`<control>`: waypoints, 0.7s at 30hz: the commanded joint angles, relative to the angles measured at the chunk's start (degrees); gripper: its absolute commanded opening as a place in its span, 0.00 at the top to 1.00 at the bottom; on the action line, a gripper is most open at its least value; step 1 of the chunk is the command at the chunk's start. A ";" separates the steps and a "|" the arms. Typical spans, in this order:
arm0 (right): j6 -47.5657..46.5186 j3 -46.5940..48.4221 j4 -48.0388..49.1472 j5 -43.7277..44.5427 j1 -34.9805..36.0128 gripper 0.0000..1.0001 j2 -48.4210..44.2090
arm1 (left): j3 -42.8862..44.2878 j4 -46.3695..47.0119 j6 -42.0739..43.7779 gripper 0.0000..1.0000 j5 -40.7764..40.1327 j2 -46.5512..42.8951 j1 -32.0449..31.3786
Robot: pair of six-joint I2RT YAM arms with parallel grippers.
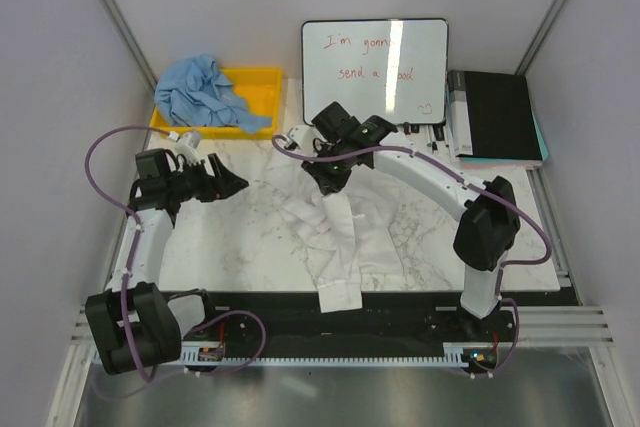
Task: Fold and stack the long sleeve shirts
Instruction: Flatten the shirt out
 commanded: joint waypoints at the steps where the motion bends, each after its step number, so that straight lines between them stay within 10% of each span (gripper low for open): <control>1: -3.55 1.95 -3.95 4.58 -3.37 0.93 -9.09 | 1.41 4.70 5.81 0.24 3.47 2.28 -3.40; 8: -9.70 -4.29 -5.45 7.22 -14.53 1.00 -19.73 | 8.27 1.36 25.40 0.13 -5.84 11.85 -24.11; 21: -17.09 -10.00 -7.73 10.30 -29.12 1.00 -25.98 | 7.39 16.48 24.27 0.12 -7.15 23.29 -35.58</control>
